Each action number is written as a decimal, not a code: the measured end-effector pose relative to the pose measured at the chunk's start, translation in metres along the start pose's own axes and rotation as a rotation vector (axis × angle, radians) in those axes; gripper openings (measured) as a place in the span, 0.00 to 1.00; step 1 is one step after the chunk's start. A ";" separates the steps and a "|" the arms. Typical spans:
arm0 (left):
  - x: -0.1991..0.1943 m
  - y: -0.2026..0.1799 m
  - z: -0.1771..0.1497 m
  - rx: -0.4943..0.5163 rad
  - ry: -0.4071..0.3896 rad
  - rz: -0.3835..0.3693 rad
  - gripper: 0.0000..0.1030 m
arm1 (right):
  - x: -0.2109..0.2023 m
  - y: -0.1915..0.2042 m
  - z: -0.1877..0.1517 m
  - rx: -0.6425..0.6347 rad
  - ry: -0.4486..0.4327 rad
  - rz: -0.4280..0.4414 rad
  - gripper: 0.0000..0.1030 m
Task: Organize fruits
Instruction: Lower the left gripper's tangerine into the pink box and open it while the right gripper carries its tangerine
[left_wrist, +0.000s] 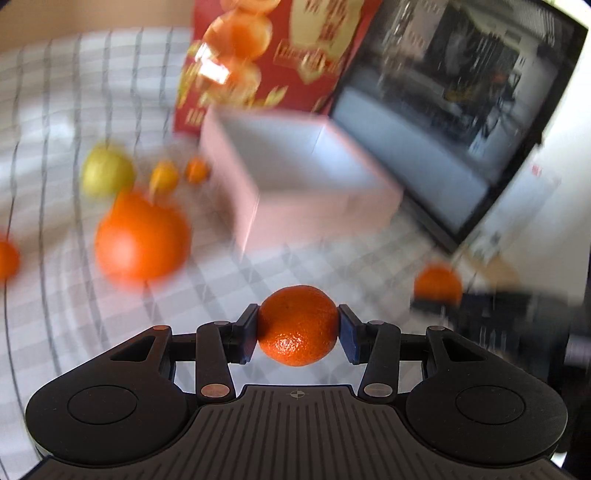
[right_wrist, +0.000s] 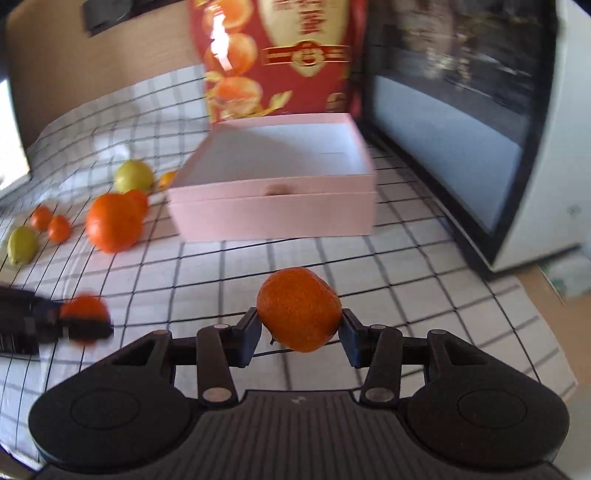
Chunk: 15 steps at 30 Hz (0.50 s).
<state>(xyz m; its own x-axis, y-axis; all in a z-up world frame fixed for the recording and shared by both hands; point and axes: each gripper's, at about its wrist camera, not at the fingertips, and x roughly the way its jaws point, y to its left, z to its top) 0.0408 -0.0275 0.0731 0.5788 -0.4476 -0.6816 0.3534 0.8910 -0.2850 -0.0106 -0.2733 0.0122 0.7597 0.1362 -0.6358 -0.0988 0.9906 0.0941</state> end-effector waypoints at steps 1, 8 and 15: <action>0.004 -0.002 0.017 0.011 -0.021 0.000 0.49 | -0.002 -0.002 0.001 0.017 -0.007 -0.003 0.44; 0.055 -0.011 0.122 0.013 -0.103 0.007 0.49 | -0.008 -0.006 0.009 0.059 -0.054 -0.033 0.44; 0.105 0.002 0.147 -0.012 -0.113 0.081 0.49 | -0.010 -0.014 0.003 0.088 -0.050 -0.084 0.44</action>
<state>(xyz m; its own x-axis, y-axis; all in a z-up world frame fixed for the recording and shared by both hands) 0.2104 -0.0836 0.1003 0.6841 -0.3797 -0.6228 0.2938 0.9249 -0.2412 -0.0153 -0.2883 0.0196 0.7945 0.0501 -0.6052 0.0214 0.9937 0.1104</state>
